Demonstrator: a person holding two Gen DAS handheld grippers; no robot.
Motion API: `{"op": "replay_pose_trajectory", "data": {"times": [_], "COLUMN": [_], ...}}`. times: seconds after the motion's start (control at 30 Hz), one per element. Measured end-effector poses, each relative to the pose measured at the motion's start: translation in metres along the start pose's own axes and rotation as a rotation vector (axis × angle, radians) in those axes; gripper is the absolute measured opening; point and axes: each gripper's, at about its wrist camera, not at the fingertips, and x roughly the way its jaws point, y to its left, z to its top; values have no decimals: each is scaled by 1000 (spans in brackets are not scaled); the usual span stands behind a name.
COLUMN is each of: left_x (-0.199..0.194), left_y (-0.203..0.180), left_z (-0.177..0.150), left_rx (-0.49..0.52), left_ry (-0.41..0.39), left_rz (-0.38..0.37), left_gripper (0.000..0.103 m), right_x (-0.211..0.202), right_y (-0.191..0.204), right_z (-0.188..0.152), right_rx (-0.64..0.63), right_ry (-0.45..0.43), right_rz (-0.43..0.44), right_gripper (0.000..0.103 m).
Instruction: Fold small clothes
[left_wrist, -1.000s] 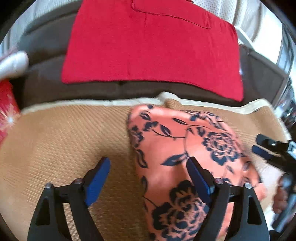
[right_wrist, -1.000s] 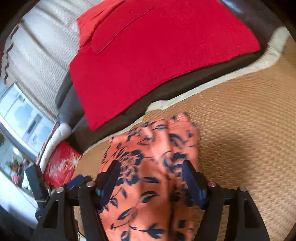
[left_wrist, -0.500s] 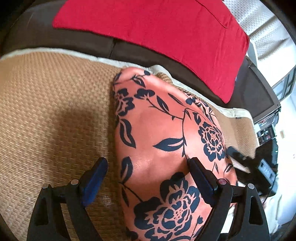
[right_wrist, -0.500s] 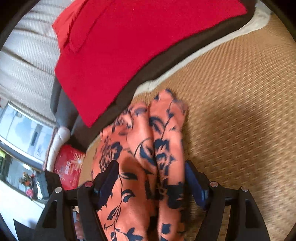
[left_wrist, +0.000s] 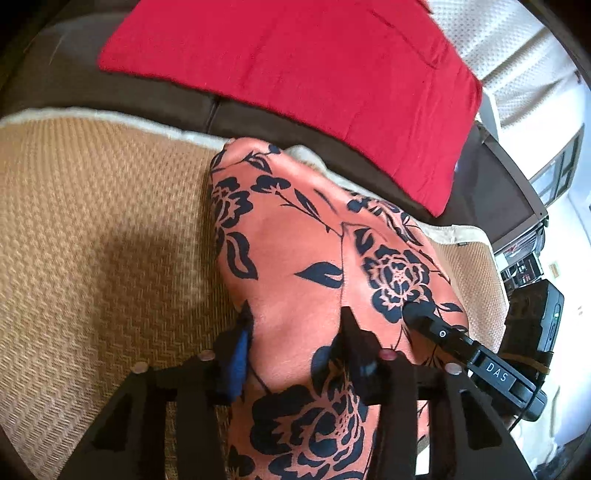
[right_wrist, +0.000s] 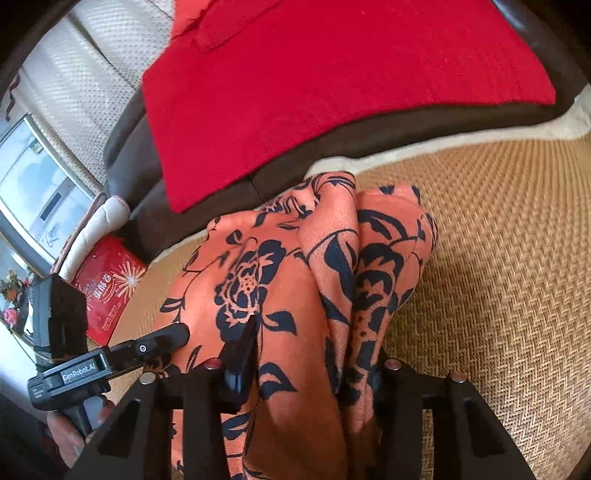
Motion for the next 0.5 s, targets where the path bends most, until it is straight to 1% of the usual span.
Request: {"op": "replay_pose_trajectory", "data": {"times": [0.07,0.17,0.23,0.3,0.37,0.4,0.43,0.5], "left_x": [-10,-29,-34,-29,-15,-10,-10,-15], "left_y": [-4,-4,-4,-1,6,9,11,8], "left_z": [-1,-2,-5,-10,-14,-15,-16,-15], "left_rx": [21,32,53,63,44,35,28,36], "left_ry": [-36,-86,-104,-85,-23,-4,-5,-31], "left_rz": [1,6,47,109,209,237,248,258], "left_gripper": [42,41,42,43,57,59,63,65], "right_x": [-5,-11,-11,-3,19,24,27,23], "right_y": [10,23,31,31,24,23,22,23], "right_z": [0,1,-1,-1,-4,-6,-5,-3], "right_rx": [-20,-43,-59,-53,-8,1,5,6], "right_ry": [-35,-76,-82,-40,53,77,80,75], "right_rz": [1,26,33,43,10,-18,-27,-29], "right_gripper": [44,44,44,45,53,62,70,70]}}
